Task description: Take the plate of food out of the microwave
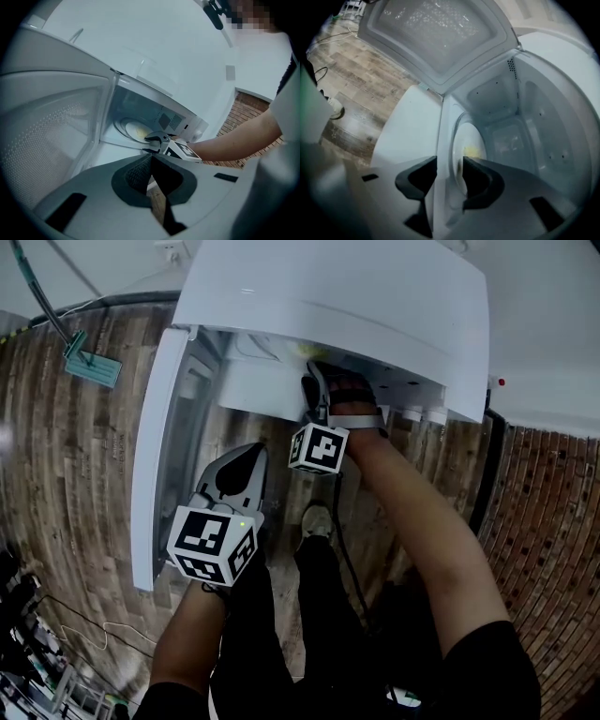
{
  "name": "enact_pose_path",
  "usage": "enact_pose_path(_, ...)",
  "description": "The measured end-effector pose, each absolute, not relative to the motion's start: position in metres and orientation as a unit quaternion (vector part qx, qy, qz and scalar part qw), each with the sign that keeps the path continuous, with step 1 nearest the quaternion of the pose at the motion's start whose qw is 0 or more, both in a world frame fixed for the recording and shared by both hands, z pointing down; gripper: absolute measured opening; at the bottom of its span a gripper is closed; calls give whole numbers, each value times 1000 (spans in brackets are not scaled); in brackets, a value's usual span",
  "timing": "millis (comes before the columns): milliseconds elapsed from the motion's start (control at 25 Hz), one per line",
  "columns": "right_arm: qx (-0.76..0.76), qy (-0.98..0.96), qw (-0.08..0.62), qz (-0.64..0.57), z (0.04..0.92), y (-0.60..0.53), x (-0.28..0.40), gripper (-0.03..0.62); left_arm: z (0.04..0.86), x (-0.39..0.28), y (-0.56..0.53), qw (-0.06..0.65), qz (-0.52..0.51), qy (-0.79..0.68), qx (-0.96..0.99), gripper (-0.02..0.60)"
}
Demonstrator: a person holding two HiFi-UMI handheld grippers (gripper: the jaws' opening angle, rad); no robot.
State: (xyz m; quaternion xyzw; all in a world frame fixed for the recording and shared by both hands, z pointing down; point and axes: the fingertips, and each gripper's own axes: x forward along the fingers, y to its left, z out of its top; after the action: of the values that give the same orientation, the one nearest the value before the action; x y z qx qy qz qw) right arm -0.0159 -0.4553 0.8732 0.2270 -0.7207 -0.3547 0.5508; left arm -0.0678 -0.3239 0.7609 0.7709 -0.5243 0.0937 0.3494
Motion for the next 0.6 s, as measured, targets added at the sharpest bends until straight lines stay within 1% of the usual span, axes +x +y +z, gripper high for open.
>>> enact_pose_path(160,233,-707,565,-357,877,-462,-15,179,765,-70,-322,353,96,-523,770,-8)
enact_pose_path(280,230,-702,560,-375,874,-460,-16,146,766,-73,-323,353,96,-523,769,-8)
enact_pose_path(360,231,-702,551,-388,869,-457,-17,109,766,-75,-324,353,96,-524,769,-8)
enact_pose_path(440,236,-701,544,-397,863,-455,-16,86,766,-75,-325,352,97,-523,770,-8)
enact_pose_path(480,237,-698,541,-404,861,-454,-15,48,766,-75,-325,352,97,-523,770,-8)
enact_pose_path(600,234,-687,535,-431,858,-447,-11,43,765,-72,-325,352,98,-522,771,-8)
